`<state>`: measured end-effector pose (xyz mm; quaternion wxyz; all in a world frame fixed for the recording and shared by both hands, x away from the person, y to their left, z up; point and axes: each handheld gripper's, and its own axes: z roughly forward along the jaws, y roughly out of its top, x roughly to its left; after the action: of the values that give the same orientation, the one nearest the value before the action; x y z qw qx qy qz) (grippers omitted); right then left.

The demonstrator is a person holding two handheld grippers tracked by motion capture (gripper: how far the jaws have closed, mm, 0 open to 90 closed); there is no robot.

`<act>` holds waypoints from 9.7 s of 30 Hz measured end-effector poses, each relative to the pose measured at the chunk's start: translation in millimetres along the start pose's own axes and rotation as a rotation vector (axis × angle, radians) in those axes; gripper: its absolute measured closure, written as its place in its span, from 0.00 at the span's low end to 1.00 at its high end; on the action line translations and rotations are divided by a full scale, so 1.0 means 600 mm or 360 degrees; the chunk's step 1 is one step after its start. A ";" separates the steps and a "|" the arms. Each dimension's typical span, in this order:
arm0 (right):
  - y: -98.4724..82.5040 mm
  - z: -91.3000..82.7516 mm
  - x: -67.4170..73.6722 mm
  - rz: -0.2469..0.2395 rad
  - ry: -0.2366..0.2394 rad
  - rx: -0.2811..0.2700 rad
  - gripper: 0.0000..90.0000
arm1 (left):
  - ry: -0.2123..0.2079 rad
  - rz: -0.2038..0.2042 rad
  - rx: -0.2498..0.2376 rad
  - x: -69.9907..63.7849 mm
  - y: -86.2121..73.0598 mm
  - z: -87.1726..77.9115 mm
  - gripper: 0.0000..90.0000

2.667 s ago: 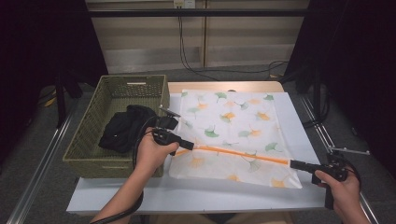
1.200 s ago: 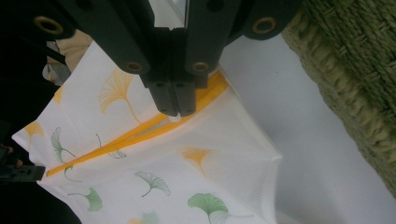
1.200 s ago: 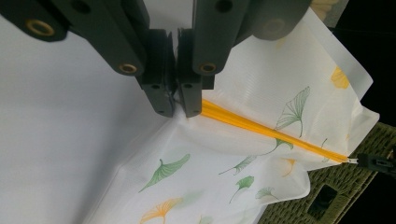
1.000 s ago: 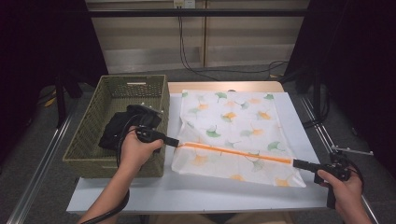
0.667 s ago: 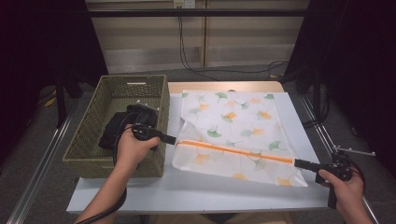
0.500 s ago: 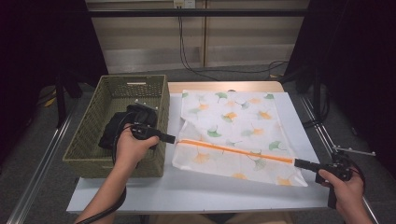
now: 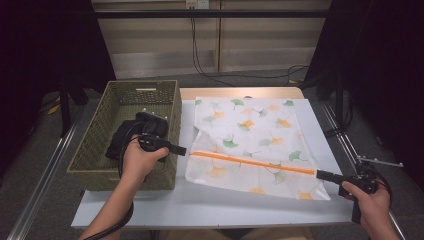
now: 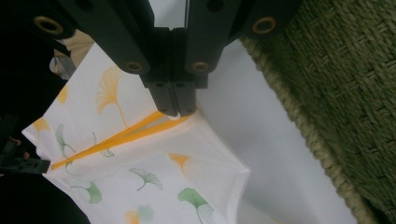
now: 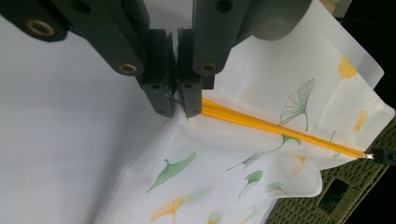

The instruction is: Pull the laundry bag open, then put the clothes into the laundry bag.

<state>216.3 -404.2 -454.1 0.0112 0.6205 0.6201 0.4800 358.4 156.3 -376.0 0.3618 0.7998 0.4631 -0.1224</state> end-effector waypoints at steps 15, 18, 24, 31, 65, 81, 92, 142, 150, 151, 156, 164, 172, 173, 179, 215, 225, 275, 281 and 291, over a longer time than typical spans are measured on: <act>0.000 0.000 0.002 -0.0016 0.0015 -0.0003 0.96 | 0.0004 0.0028 0.0009 -0.016 -0.003 0.009 1.00; -0.001 0.002 0.004 -0.0043 0.0017 0.0004 0.96 | 0.0006 0.0056 0.0037 -0.018 -0.003 0.014 1.00; 0.000 0.004 0.006 -0.0061 -0.0006 0.0030 0.95 | -0.0009 0.0043 0.0048 -0.024 -0.006 0.020 1.00; 0.005 0.005 0.006 -0.0079 -0.0039 0.0028 0.94 | 0.0015 0.0083 0.0080 -0.030 -0.010 0.021 1.00; 0.006 0.012 0.013 -0.0084 -0.0072 -0.0080 0.62 | 0.0013 0.0086 0.0016 -0.043 -0.011 0.039 0.91; 0.007 0.021 0.024 -0.0160 -0.0059 -0.0072 0.53 | -0.0001 0.0190 -0.0146 -0.085 -0.002 0.076 0.54; 0.007 0.026 0.029 -0.0215 -0.0067 -0.0076 0.46 | 0.0032 0.0234 -0.0152 -0.093 -0.010 0.108 0.40; 0.014 0.101 0.110 -0.0621 -0.0084 0.0150 0.27 | 0.0011 0.0277 -0.0118 -0.088 -0.037 0.147 0.14; 0.020 0.121 0.127 -0.0646 -0.0056 0.0161 0.29 | 0.0006 0.0282 -0.0114 -0.089 -0.038 0.148 0.14; 0.020 0.125 0.129 -0.0652 -0.0058 0.0174 0.30 | 0.0003 0.0282 -0.0111 -0.089 -0.038 0.148 0.14; 0.018 0.139 0.136 -0.0674 -0.0036 0.0192 0.30 | -0.0001 0.0297 -0.0105 -0.091 -0.039 0.150 0.14; 0.017 0.164 0.147 -0.0734 0.0009 0.0200 0.36 | 0.0011 0.0287 -0.0100 -0.092 -0.039 0.151 0.14; 0.017 0.188 0.161 -0.0750 0.0059 0.0212 0.38 | -0.0020 0.0290 -0.0102 -0.091 -0.039 0.151 0.14; 0.017 0.192 0.162 -0.0748 0.0067 0.0215 0.38 | -0.0020 0.0291 -0.0100 -0.091 -0.039 0.151 0.14; 0.009 0.217 0.170 -0.0768 0.0098 0.0246 0.39 | -0.0017 0.0289 -0.0094 -0.091 -0.039 0.151 0.14; -0.023 0.255 0.173 -0.1012 0.0081 0.0329 0.54 | -0.0006 0.0280 -0.0083 -0.088 -0.043 0.151 0.14; -0.023 0.254 0.172 -0.1121 0.0060 0.0337 0.61 | -0.0002 0.0273 -0.0090 -0.087 -0.043 0.149 0.14; -0.004 0.268 0.156 -0.1040 -0.0073 0.0235 0.95 | -0.0028 0.0260 -0.0061 -0.086 -0.044 0.155 0.15; -0.002 0.267 0.155 -0.0977 -0.0063 0.0253 0.99 | -0.0021 0.0258 -0.0078 -0.086 -0.044 0.153 0.15; 0.009 0.262 0.158 -0.0899 -0.0053 0.0298 1.00 | -0.0021 0.0266 -0.0071 -0.085 -0.044 0.153 0.15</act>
<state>294.3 -240.0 -480.6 0.0972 0.4296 0.8095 0.3883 321.8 67.9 -426.3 0.3914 0.8266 0.3950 -0.0869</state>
